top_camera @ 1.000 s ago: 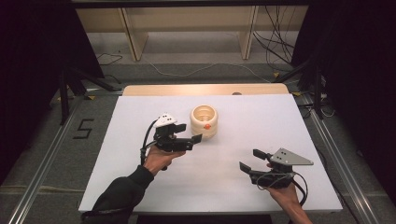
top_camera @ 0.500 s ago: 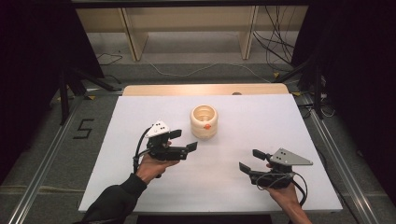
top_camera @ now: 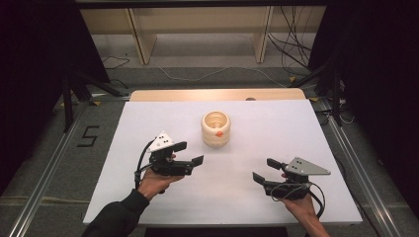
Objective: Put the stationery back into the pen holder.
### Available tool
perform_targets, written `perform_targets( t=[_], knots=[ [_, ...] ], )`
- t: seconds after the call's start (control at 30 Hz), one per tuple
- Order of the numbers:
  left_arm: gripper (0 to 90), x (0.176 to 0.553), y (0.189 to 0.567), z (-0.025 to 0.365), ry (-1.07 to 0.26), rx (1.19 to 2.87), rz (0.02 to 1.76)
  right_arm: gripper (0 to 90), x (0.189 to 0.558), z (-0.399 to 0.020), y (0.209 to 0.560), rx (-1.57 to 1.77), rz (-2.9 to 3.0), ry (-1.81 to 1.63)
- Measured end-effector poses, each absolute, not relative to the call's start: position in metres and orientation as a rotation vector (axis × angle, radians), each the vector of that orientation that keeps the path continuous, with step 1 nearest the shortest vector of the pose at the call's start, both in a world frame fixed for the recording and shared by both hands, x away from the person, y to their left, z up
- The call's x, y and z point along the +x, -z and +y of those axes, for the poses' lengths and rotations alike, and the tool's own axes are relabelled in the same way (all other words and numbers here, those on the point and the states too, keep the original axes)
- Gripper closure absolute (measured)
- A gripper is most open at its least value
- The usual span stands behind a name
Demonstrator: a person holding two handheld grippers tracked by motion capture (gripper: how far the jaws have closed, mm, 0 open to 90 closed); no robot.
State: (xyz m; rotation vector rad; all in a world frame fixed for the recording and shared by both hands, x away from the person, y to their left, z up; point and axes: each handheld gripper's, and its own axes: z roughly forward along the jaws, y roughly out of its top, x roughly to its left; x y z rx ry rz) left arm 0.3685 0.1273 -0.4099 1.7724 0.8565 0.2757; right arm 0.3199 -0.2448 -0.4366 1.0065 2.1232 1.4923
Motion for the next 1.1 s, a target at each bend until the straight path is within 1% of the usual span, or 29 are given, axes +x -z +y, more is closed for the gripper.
perform_targets(
  t=[0.27,0.43,0.53,0.6,0.77,0.9,1.1],
  knots=[
    [16.0,0.362,0.414,0.135,-0.265,1.771,0.864,26.9,0.319,-0.244,0.437,1.011,2.126,-1.490],
    [15.9,0.356,0.418,0.139,-0.289,1.784,0.851,26.9,0.319,-0.243,0.437,1.007,2.128,-1.487],
    [16.0,0.352,0.422,0.143,-0.272,1.792,0.852,26.9,0.318,-0.243,0.436,1.006,2.126,-1.489],
    [16.0,0.349,0.425,0.145,-0.296,1.815,0.852,26.9,0.318,-0.243,0.436,1.005,2.125,-1.489],
    [16.0,0.341,0.430,0.150,-0.289,1.813,0.870,26.9,0.317,-0.242,0.436,1.002,2.131,-1.486],
    [15.9,0.335,0.431,0.153,-0.327,1.825,0.858,26.9,0.318,-0.243,0.436,1.007,2.128,-1.485],
    [15.9,0.337,0.432,0.158,-0.315,1.788,0.880,26.9,0.318,-0.243,0.436,1.011,2.126,-1.490]
  ],
)
